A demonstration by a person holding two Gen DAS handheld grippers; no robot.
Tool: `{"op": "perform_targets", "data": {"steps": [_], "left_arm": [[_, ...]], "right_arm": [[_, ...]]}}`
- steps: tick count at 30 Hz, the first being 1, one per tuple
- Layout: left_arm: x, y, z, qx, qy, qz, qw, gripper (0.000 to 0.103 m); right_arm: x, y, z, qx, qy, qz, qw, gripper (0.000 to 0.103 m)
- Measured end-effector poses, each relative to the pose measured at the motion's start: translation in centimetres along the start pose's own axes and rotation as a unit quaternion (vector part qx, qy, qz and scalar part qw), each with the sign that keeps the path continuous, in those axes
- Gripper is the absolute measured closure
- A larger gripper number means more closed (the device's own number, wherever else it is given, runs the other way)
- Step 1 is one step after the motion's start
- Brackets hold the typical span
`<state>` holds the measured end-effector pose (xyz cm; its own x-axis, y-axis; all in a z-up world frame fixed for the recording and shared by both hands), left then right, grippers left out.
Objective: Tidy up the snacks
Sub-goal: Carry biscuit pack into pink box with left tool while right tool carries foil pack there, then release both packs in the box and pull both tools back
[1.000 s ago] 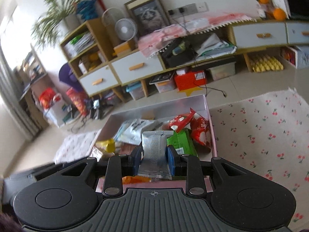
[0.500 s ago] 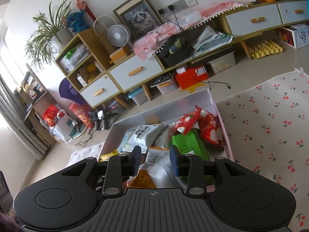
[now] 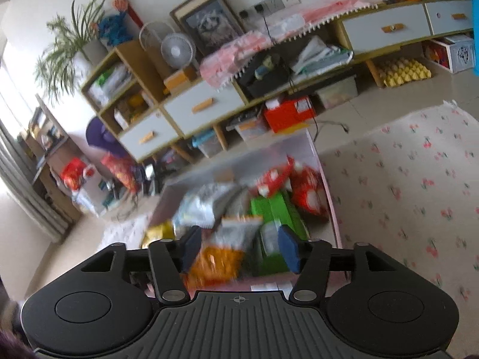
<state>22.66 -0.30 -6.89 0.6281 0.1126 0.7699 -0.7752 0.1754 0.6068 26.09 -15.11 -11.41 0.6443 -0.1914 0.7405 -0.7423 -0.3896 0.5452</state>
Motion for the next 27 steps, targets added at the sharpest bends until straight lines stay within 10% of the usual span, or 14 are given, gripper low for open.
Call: {"op": "perform_targets", "data": {"steps": [15,27], "left_arm": [[-1.3,1.5,-0.9,0.011,-0.042,-0.018,0.9989,0.027],[-1.5,2.2,-1.7,0.008,-0.030,-0.022,0.9993,0.027]], "right_arm": [[-5.3,0.1,-0.1,-0.041,0.137,-0.091,0.985,0.038],[-5.7,-1.5,-1.1,-0.060,0.152,-0.091,0.982,0.079]]}}
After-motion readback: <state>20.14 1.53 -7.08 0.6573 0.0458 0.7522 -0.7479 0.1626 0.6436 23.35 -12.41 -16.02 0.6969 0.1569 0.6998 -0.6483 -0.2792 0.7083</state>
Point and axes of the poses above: each gripper's, at about its wrist camera, not at the fingertips, and y roughly against the way its jaws point, z to its right, x to its top, the point moved 5 cm from there along -y, roughly the way its jaws point, and after that the axes turned 6 degrees about y, right-handed, at the moved point
